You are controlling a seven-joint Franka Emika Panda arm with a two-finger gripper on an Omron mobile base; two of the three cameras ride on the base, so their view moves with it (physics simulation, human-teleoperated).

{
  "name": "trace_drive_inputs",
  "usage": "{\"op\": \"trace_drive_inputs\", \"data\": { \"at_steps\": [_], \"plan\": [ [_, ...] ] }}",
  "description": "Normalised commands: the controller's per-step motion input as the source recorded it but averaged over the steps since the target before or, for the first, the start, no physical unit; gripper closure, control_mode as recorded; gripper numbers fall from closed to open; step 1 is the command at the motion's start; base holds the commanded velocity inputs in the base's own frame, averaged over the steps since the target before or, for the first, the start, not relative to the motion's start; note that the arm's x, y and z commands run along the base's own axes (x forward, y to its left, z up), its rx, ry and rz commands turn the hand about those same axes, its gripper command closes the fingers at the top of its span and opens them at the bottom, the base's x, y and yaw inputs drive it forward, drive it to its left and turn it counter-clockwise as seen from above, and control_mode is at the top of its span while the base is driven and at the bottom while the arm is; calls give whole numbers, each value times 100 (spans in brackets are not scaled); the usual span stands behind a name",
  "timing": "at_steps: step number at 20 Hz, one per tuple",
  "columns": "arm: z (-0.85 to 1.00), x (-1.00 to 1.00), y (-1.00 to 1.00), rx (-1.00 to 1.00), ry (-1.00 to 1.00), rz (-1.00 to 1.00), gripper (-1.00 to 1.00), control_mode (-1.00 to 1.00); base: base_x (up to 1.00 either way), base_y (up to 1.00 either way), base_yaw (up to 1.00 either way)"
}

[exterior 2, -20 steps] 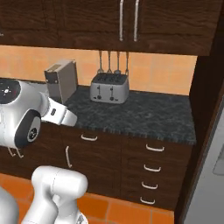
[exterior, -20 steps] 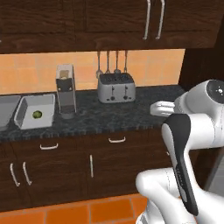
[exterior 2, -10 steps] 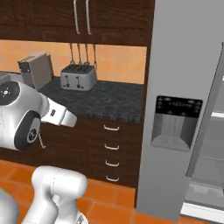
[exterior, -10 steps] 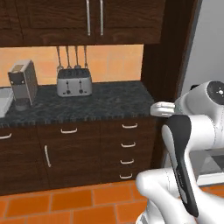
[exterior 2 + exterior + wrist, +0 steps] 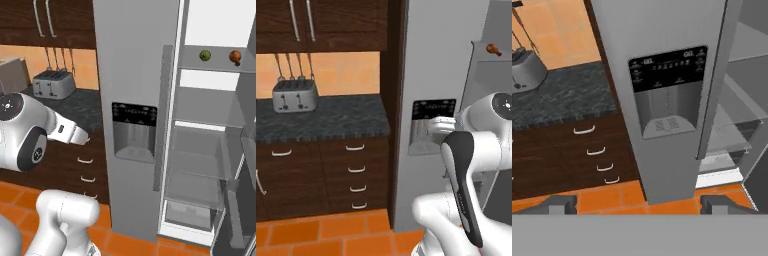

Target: Place one lime and one chicken drumstick in each tupperware on the nearby counter, to pack two identical lunches.

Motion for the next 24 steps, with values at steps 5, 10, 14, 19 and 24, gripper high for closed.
{"op": "trace_drive_inputs", "data": {
  "at_steps": [5,10,14,19,24],
  "plan": [
    [0,0,0,0,0,0,-100,100,10,-81,0],
    [0,0,0,0,0,0,-100,100,39,-66,0],
    [0,0,0,0,0,0,-100,100,46,-76,0],
    [0,0,0,0,0,0,-100,100,36,-89,0],
    [0,0,0,0,0,0,-100,100,92,-37,-5]
  ]
}}
